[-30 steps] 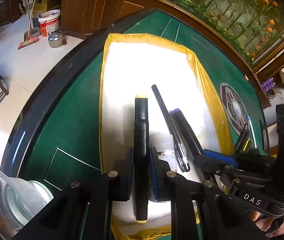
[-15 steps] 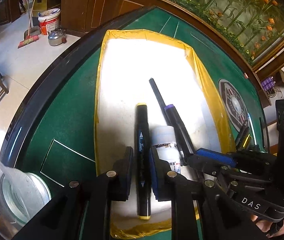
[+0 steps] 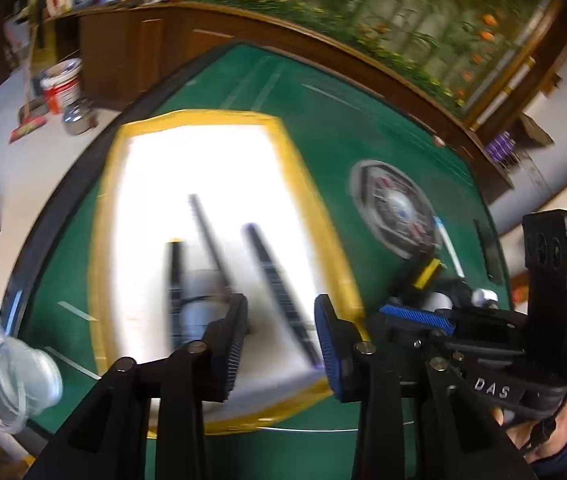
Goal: Organize rigid objects
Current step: 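Grasp the clear ballpoint pen with the left tool while the right tool moves toward the tape roll, then grasp the black tape roll with the right tool while the left tool holds the pen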
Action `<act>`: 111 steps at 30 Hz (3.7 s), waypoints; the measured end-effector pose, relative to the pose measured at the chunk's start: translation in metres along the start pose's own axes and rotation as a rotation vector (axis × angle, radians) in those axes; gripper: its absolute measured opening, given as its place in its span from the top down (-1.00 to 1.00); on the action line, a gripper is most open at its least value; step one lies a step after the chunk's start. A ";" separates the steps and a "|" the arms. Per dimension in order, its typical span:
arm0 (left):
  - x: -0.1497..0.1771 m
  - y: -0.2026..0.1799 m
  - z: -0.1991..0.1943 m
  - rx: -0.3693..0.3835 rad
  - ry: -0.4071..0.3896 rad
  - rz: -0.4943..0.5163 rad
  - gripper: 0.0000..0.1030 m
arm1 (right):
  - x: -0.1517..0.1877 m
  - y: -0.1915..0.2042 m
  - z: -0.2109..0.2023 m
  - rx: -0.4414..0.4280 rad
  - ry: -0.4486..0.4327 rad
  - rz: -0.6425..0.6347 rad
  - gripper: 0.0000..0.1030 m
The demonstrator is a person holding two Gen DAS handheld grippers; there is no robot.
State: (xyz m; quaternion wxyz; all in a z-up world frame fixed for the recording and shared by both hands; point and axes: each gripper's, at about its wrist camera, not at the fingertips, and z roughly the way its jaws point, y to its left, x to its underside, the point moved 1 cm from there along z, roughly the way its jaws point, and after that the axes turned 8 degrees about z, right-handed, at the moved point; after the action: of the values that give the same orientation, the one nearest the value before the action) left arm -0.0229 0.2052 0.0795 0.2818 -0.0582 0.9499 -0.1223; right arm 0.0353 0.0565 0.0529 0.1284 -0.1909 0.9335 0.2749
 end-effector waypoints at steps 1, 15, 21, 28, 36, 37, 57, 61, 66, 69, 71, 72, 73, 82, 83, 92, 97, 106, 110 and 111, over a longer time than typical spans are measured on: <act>-0.001 -0.009 0.001 0.012 0.002 0.016 0.19 | 0.002 -0.008 -0.007 0.001 -0.010 0.011 0.70; 0.026 -0.171 0.063 0.199 0.143 0.240 -0.20 | 0.061 -0.181 -0.135 0.210 -0.239 0.276 0.01; 0.045 -0.204 0.088 0.098 0.176 0.331 -0.18 | 0.076 -0.220 -0.149 0.203 -0.230 0.349 0.01; 0.050 -0.192 0.097 0.050 0.188 0.292 -0.03 | 0.086 -0.245 -0.161 0.191 -0.224 0.364 0.01; 0.045 -0.199 0.112 -0.010 0.191 0.319 0.38 | 0.086 -0.259 -0.164 0.182 -0.211 0.365 0.01; 0.045 -0.198 0.112 -0.017 0.190 0.325 0.42 | 0.086 -0.260 -0.164 0.180 -0.210 0.365 0.01; 0.038 -0.223 0.141 -0.059 0.140 0.470 0.79 | 0.088 -0.272 -0.158 0.162 -0.171 0.370 -0.03; 0.052 -0.215 0.129 -0.038 0.144 0.405 0.82 | 0.085 -0.263 -0.156 0.148 -0.177 0.328 -0.39; 0.069 -0.200 0.114 -0.031 0.154 0.318 0.82 | 0.080 -0.253 -0.146 0.161 -0.153 0.278 -0.44; 0.075 -0.193 0.108 -0.026 0.148 0.274 0.82 | 0.074 -0.248 -0.135 0.223 -0.134 0.233 -0.44; 0.075 -0.194 0.109 -0.033 0.146 0.272 0.82 | 0.069 -0.245 -0.126 0.246 -0.122 0.208 -0.45; 0.074 -0.195 0.109 -0.042 0.146 0.276 0.82 | 0.066 -0.244 -0.121 0.276 -0.112 0.192 -0.45; 0.073 -0.196 0.110 -0.047 0.147 0.280 0.82 | 0.064 -0.242 -0.114 0.315 -0.096 0.176 -0.45; 0.060 -0.199 0.119 -0.083 0.118 0.321 0.81 | 0.069 -0.242 -0.108 0.343 -0.085 0.152 -0.21; 0.061 -0.197 0.118 -0.063 0.119 0.300 0.83 | 0.071 -0.241 -0.110 0.339 -0.088 0.151 -0.21; 0.063 -0.189 0.094 0.038 0.096 0.200 0.83 | 0.083 -0.235 -0.124 0.272 -0.097 0.175 -0.21; 0.059 -0.190 0.080 0.064 0.075 0.193 0.83 | 0.085 -0.223 -0.126 0.243 -0.100 0.167 -0.21; 0.072 -0.188 0.084 0.062 0.122 0.223 0.83 | 0.089 -0.197 -0.115 0.211 -0.062 0.117 -0.21; 0.079 -0.188 0.096 0.052 0.157 0.237 0.83 | 0.094 -0.190 -0.109 0.210 -0.042 0.098 -0.21; 0.080 -0.189 0.098 0.045 0.161 0.243 0.82 | 0.096 -0.189 -0.109 0.212 -0.039 0.096 -0.21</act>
State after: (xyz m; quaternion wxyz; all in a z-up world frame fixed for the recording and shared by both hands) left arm -0.0284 -0.0110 0.0086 0.2185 0.0734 0.9665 -0.1131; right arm 0.0160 -0.1789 0.0206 0.1527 -0.1257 0.9628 0.1840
